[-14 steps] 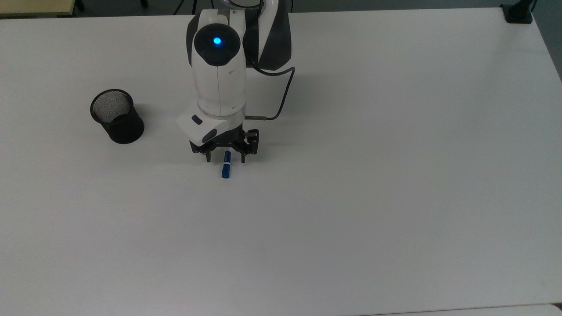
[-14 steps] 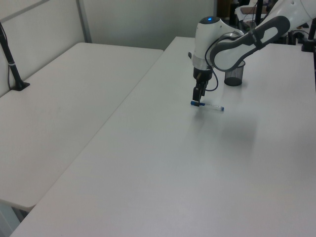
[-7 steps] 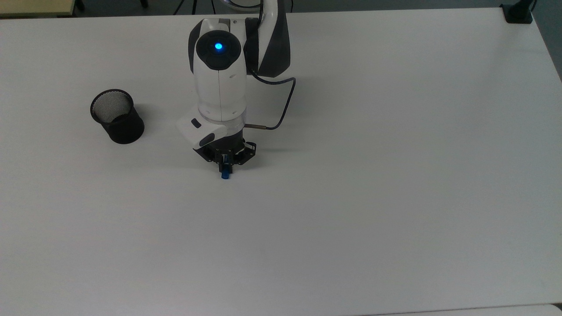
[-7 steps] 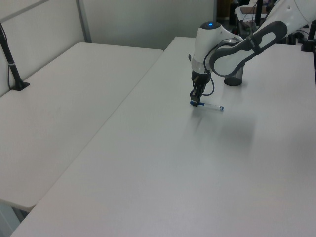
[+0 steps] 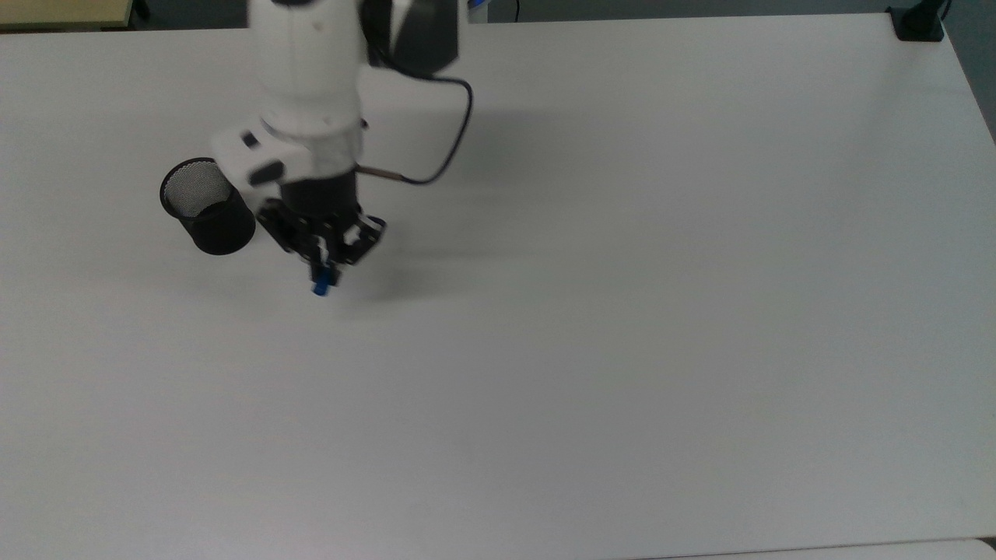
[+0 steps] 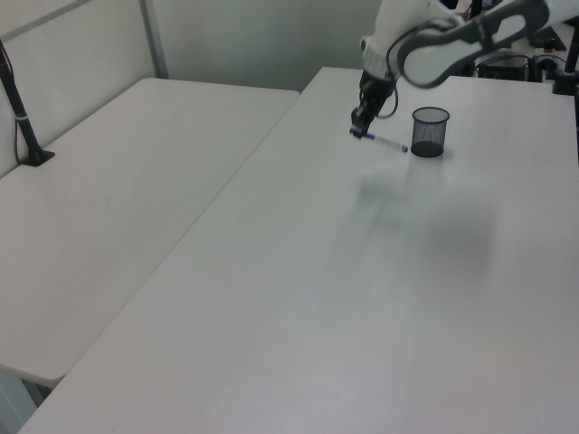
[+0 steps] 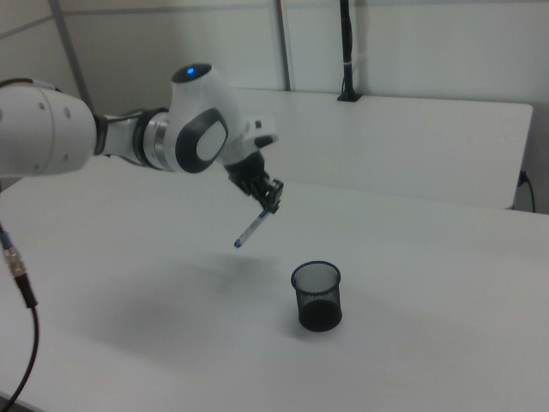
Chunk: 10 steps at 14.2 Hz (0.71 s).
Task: Insert the marker
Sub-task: 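Lift the marker and carry it over the black mesh cup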
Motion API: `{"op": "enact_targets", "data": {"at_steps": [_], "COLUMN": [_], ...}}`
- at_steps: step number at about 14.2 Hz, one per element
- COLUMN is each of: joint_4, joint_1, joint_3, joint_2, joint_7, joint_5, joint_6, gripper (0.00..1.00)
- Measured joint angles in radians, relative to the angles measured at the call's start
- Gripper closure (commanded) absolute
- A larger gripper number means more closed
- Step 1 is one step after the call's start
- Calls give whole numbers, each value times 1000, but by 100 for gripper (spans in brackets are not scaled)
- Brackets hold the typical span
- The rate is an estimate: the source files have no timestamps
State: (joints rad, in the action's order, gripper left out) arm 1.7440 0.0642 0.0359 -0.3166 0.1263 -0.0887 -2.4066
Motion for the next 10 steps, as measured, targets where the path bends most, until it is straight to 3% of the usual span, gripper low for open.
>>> {"op": "enact_targets", "data": {"at_steps": [4, 6, 10], "joint_4": [61, 117, 239], "joint_1": [95, 141, 202], "joint_3": [1, 2, 3], "joint_2": [137, 187, 223], "joint_7": [-131, -254, -422], "joint_5": [11, 57, 159], "joint_6": [2, -15, -225], "gripper": [100, 100, 100]}}
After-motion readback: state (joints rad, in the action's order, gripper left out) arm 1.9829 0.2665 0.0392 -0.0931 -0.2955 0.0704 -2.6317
